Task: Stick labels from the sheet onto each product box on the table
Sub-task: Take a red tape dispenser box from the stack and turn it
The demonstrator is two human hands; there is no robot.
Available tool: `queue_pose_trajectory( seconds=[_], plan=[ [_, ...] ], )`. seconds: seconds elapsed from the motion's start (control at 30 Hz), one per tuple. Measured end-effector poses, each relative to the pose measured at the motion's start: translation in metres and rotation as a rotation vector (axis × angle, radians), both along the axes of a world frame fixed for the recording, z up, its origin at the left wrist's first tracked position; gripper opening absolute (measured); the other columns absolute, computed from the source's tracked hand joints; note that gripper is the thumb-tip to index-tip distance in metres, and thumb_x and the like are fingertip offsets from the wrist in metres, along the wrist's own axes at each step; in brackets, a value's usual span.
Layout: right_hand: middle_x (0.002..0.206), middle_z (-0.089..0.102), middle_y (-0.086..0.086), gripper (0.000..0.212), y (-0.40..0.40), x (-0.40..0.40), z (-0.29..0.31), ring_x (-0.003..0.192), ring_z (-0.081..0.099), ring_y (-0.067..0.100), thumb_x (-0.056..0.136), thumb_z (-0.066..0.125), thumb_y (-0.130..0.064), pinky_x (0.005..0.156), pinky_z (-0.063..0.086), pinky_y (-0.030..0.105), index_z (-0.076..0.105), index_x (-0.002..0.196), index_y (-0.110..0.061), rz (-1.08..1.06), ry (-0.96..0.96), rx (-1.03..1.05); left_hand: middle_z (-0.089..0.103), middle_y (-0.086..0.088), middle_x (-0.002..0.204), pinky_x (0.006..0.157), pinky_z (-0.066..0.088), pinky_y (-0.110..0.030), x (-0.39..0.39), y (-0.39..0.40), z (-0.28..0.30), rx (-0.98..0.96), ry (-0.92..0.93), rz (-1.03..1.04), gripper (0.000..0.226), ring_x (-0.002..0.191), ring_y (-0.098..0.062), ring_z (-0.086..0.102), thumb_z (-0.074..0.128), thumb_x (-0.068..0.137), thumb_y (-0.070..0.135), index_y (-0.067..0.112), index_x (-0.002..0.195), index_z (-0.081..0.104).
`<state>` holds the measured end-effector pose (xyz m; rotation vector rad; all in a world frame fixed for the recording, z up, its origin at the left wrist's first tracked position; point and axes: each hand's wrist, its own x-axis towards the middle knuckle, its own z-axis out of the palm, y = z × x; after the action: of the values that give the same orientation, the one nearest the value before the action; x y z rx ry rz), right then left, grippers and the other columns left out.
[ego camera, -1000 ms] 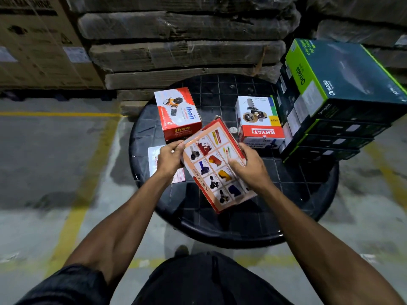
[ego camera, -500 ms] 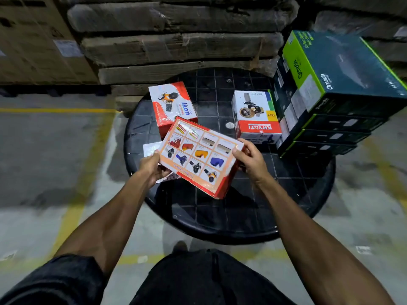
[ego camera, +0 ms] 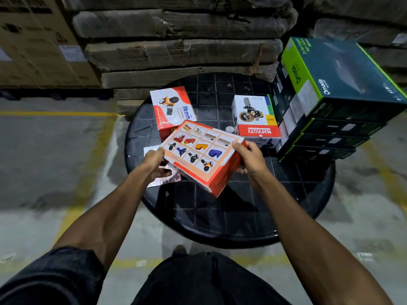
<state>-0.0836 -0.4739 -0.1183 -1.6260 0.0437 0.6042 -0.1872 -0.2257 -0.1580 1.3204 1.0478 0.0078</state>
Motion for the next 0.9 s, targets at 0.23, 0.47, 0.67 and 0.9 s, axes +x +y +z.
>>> queue_pose_trajectory(
  seconds=[0.23,0.47,0.67,0.9],
  plan=[
    [0.101,0.066,0.007,0.046,-0.029,-0.011,-0.033,0.086,0.065,0.023,0.073,0.079,-0.006,0.074,0.053,0.037,0.051,0.11,-0.013,0.159,0.03,-0.076,0.058,-0.012,0.1,0.07,0.054,-0.05,0.004,-0.001,0.015,0.007,-0.175,0.035,0.043,0.083,-0.027,0.064,0.061,0.093,0.04,0.016,0.111,0.03],
    [0.115,0.063,0.015,0.053,-0.04,-0.018,-0.057,0.098,0.066,0.026,0.071,0.077,0.005,0.077,0.054,0.035,0.046,0.109,-0.015,0.13,0.107,-0.113,0.054,-0.012,0.122,0.065,0.059,-0.037,0.008,-0.006,0.047,0.214,-0.323,-0.265,0.084,0.099,-0.025,0.068,0.087,0.061,0.049,0.017,0.116,0.032],
    [0.141,0.052,-0.001,0.091,-0.019,-0.019,-0.048,0.128,0.05,0.019,0.07,0.084,-0.029,0.108,0.041,0.05,0.034,0.145,-0.02,0.096,0.013,-0.026,0.042,-0.002,0.137,0.092,0.052,-0.033,0.017,-0.03,0.058,0.511,-0.396,-0.459,0.106,0.118,-0.017,0.054,0.088,0.064,0.037,0.019,0.147,0.024],
    [0.12,0.06,-0.004,0.076,-0.003,-0.013,-0.024,0.116,0.057,0.018,0.083,0.074,-0.008,0.107,0.043,0.042,0.031,0.145,-0.019,-0.034,-0.223,0.054,0.032,0.004,0.125,0.1,0.042,-0.021,0.017,-0.056,0.057,0.83,-0.485,-0.508,0.081,0.116,-0.01,0.041,0.087,0.068,0.016,0.011,0.135,0.042]
  ],
)
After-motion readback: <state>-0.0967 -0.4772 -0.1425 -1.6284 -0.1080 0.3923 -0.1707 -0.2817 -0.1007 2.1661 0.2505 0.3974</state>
